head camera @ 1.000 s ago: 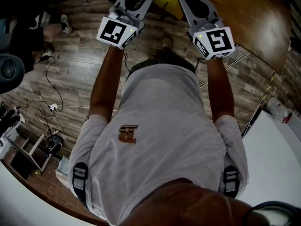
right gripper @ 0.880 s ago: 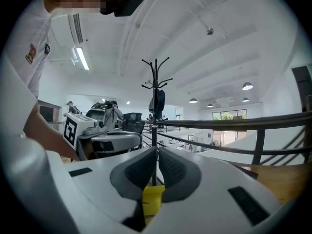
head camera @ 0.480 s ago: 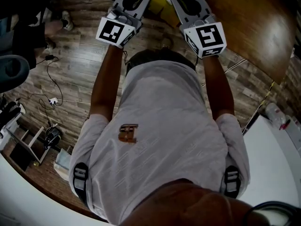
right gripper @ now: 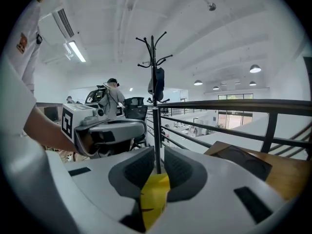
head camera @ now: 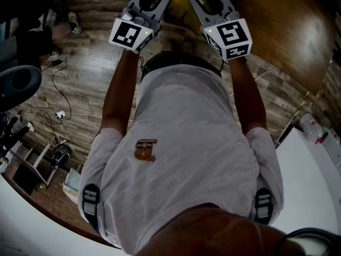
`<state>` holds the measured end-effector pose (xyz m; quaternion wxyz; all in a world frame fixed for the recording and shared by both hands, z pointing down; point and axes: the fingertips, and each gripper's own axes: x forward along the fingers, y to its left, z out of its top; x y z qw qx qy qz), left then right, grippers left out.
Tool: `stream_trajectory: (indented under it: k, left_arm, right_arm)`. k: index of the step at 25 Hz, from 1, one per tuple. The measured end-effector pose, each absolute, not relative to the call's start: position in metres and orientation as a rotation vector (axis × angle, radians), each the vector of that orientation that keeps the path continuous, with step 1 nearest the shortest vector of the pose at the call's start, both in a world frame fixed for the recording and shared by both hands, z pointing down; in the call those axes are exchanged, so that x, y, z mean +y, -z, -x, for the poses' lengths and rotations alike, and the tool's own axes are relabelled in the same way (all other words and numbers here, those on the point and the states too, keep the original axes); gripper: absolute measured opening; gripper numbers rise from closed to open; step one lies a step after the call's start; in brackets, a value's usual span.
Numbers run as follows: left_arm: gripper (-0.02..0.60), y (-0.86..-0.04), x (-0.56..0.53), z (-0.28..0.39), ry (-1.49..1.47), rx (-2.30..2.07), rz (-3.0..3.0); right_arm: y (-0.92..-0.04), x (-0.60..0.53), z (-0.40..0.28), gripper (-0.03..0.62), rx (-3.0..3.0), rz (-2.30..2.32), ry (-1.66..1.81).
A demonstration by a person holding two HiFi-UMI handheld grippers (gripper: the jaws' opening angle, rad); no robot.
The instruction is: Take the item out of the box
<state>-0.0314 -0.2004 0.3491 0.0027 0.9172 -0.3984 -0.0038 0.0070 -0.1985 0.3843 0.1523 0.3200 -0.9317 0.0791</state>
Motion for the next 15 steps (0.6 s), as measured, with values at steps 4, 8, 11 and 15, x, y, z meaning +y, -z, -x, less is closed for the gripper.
stream_trajectory:
  k: [4, 8, 11, 15]
  left_arm:
    - [0.020, -0.352, -0.205, 0.037, 0.012, -1.192, -2.886]
    - [0.020, -0.355, -0.212, 0.042, 0.010, -1.143, -2.896]
    - [0.020, -0.356, -0.217, 0.047, 0.014, -1.113, -2.904]
    - [0.020, -0.360, -0.220, 0.055, 0.025, -1.087, -2.905]
  right_arm:
    - [-0.398, -0.204, 0.002, 0.133, -2.617, -0.921, -0.259]
    - [-0.420, -0.212, 0.006, 0.178, -2.520, -0.916, -0.293]
    - [-0.443, -0.216, 0.008, 0.206, -2.423, -0.895, -0.332]
    - [-0.473, -0.219, 0.009, 0.219, -2.292, -0.843, -0.387]
